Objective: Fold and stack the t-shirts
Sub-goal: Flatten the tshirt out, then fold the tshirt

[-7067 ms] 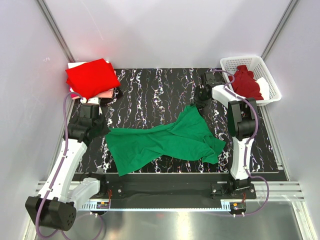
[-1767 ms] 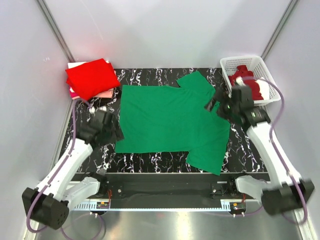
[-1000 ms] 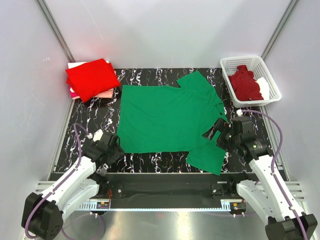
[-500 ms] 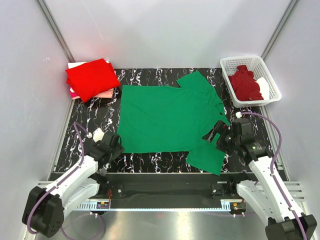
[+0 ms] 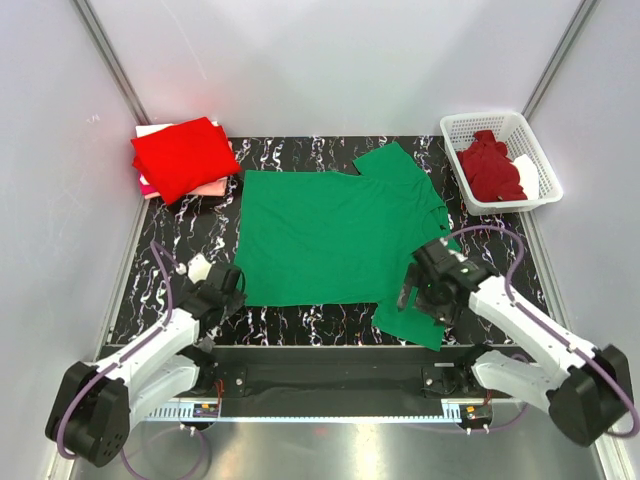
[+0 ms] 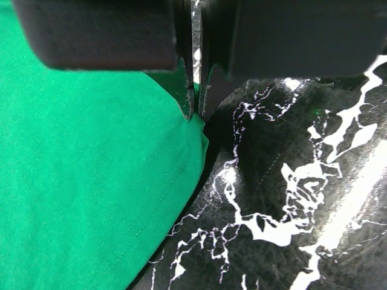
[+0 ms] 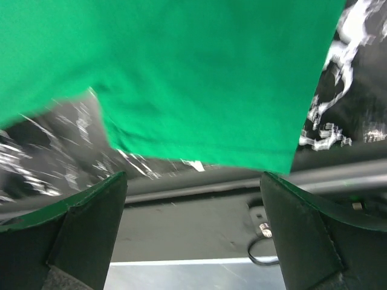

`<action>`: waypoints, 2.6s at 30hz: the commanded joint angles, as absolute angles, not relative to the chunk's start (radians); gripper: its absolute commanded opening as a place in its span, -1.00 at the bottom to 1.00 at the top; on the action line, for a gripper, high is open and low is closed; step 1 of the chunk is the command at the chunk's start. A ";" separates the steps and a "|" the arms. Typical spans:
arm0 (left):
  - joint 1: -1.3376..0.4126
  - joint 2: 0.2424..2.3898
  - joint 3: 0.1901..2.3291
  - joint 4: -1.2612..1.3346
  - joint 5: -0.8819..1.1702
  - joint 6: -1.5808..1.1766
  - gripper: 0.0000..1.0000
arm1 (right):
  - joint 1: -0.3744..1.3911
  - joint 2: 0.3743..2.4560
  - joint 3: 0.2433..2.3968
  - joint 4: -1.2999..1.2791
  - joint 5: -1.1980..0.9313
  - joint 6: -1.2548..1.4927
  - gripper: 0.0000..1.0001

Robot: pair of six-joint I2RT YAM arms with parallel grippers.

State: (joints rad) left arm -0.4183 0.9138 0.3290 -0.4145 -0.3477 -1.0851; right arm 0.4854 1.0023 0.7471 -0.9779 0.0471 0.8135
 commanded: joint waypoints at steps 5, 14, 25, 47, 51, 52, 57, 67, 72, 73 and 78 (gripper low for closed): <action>-0.419 0.844 0.324 -0.474 -0.419 -1.075 -1.00 | 0.759 1.058 0.741 -1.068 0.189 1.044 0.86; -0.128 0.681 0.407 -0.586 -0.315 -0.882 -1.00 | 0.759 1.220 0.721 -0.916 0.146 0.994 0.77; -0.064 0.801 0.374 -0.474 -0.206 -0.845 -1.00 | 0.788 1.135 0.607 -0.919 0.084 1.045 0.41; -0.064 0.785 0.377 -0.472 -0.183 -0.824 -1.00 | 0.807 1.365 0.698 -0.810 0.176 0.934 -0.52; -0.064 0.785 0.374 -0.468 -0.173 -0.825 -1.00 | 0.807 1.321 0.678 -0.814 0.172 0.949 -0.92; -0.064 0.785 0.374 -0.469 -0.169 -0.827 -1.00 | 0.807 1.293 0.678 -0.825 0.182 0.963 -0.99; -0.069 0.735 0.370 -0.511 -0.089 -0.836 -1.00 | 0.807 1.136 0.670 -0.925 0.195 0.999 -1.00; -0.210 0.692 0.406 -0.612 -0.008 -0.922 -1.00 | 0.808 0.770 0.725 -1.158 0.216 1.153 -1.00; -0.265 0.664 0.517 -0.762 -0.020 -0.931 -1.00 | 0.807 0.742 0.755 -1.209 0.244 1.158 -1.00; -0.264 0.667 0.549 -0.785 -0.031 -0.920 -1.00 | 0.807 0.745 0.770 -1.206 0.250 1.152 -1.00; -0.264 0.777 0.715 -0.834 -0.032 -0.809 -1.00 | 0.802 0.842 0.880 -1.157 0.330 1.063 -1.00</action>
State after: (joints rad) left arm -0.2607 0.7189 0.6144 -0.7944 -0.0330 -0.8814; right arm 0.7986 0.7856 0.7864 -1.1763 0.2291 1.1076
